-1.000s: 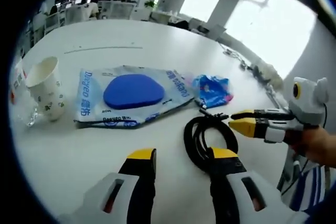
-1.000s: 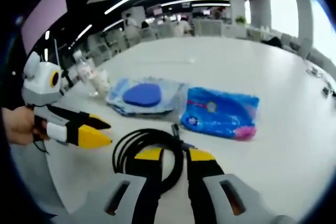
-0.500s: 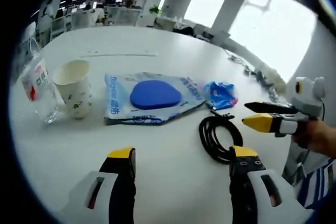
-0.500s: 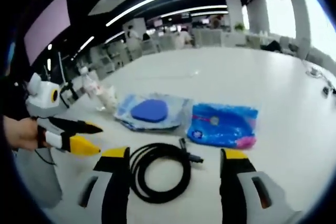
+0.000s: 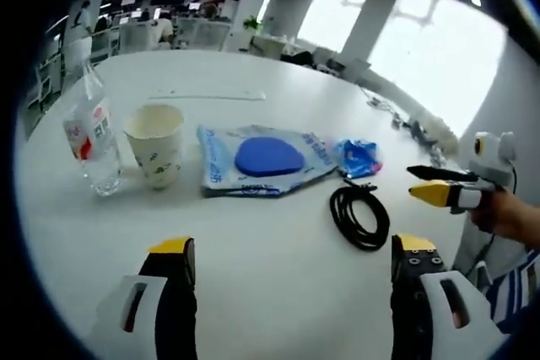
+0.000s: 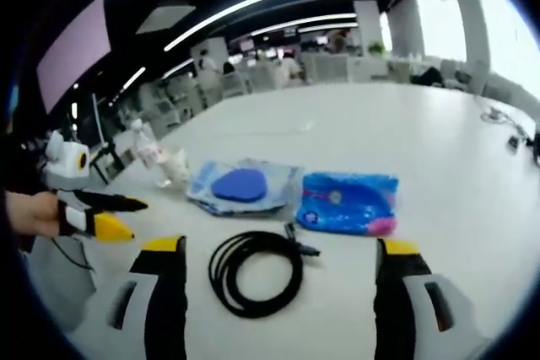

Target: Arrange the tabletop items into an orderly group along one side of the table until the central work area is clear of visible clutter.

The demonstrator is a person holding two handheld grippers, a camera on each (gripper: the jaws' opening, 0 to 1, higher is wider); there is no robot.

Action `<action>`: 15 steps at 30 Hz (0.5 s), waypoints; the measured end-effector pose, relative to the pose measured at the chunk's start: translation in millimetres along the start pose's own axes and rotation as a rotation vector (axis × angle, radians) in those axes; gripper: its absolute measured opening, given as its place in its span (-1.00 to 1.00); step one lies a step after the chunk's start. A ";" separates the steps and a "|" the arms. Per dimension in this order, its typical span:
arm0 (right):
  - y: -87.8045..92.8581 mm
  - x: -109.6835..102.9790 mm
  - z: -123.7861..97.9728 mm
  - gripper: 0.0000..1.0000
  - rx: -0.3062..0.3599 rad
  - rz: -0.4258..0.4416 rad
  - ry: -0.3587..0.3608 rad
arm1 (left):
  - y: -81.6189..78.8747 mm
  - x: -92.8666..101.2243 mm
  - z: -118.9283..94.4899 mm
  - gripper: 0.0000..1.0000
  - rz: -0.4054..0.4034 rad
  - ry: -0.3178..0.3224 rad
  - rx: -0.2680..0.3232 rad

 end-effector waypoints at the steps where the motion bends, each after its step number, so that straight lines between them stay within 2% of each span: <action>1: 0.0 -0.3 -0.5 0.96 0.002 0.001 0.000 | 1.6 -4.3 -2.8 0.99 -0.010 0.002 -0.006; 7: 2.5 -2.3 -10.0 1.00 -0.002 -0.016 0.008 | 4.9 -27.1 -22.2 0.99 -0.026 -0.008 -0.013; 15: 5.0 -9.3 -22.1 1.00 0.014 0.017 0.017 | -1.4 -54.5 -52.1 0.96 -0.039 -0.009 0.047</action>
Point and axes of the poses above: the point that each gripper's makers call its tool centre point, and the gripper's own axes: z roughly forward along the fingers, x roughly to its right, y roughly out of its underside, the point moved 5 cm from there along -z, roughly backward along the fingers, and after that the axes turned 14 degrees about -y, right-handed, at the moved point
